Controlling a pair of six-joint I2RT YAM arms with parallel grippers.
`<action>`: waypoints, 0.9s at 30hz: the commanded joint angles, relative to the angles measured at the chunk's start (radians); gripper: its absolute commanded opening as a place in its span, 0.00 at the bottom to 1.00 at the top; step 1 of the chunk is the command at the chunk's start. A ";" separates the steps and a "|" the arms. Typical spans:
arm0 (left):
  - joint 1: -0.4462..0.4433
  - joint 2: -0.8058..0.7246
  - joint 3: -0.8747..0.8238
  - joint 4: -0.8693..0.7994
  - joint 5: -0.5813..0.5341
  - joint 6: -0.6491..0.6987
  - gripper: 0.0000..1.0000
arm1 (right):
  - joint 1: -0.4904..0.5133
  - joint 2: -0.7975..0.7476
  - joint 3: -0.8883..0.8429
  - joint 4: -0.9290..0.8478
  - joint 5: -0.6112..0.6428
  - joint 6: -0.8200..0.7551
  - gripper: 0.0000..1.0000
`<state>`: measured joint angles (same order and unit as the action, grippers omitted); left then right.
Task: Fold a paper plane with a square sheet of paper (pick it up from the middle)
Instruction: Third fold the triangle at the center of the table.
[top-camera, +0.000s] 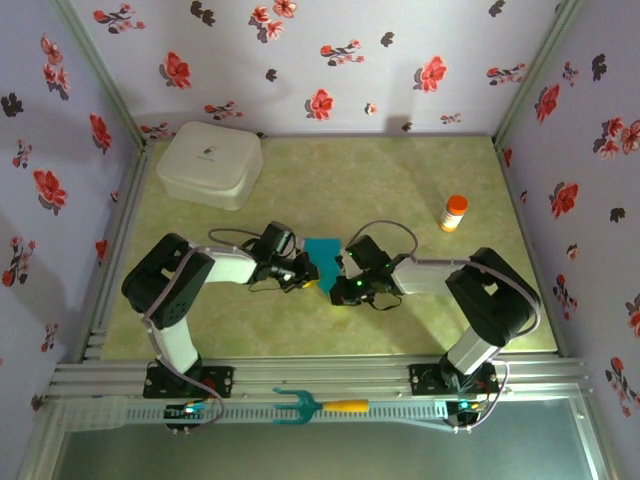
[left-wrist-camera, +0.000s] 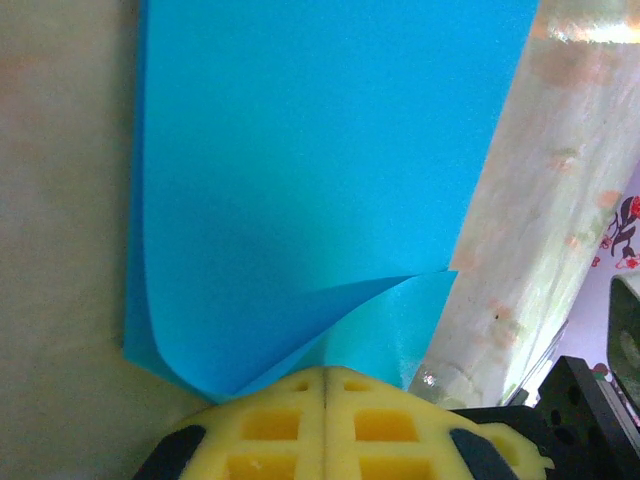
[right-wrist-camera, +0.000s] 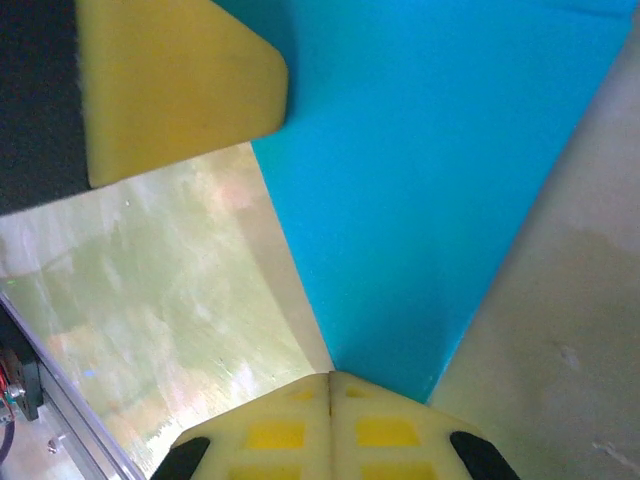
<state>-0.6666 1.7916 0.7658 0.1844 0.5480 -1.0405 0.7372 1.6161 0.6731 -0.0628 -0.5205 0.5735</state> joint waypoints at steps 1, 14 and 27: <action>0.016 0.038 -0.003 -0.057 -0.053 0.018 0.00 | -0.004 -0.026 -0.057 -0.073 0.017 0.030 0.06; 0.013 0.035 -0.005 -0.041 -0.054 0.013 0.00 | -0.024 -0.102 0.140 -0.212 -0.006 -0.012 0.04; 0.013 0.043 0.015 -0.048 -0.033 0.028 0.00 | -0.024 0.131 0.227 -0.155 0.045 0.027 0.00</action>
<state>-0.6624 1.7973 0.7700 0.1959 0.5507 -1.0405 0.7197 1.7428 0.9134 -0.2218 -0.4973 0.5873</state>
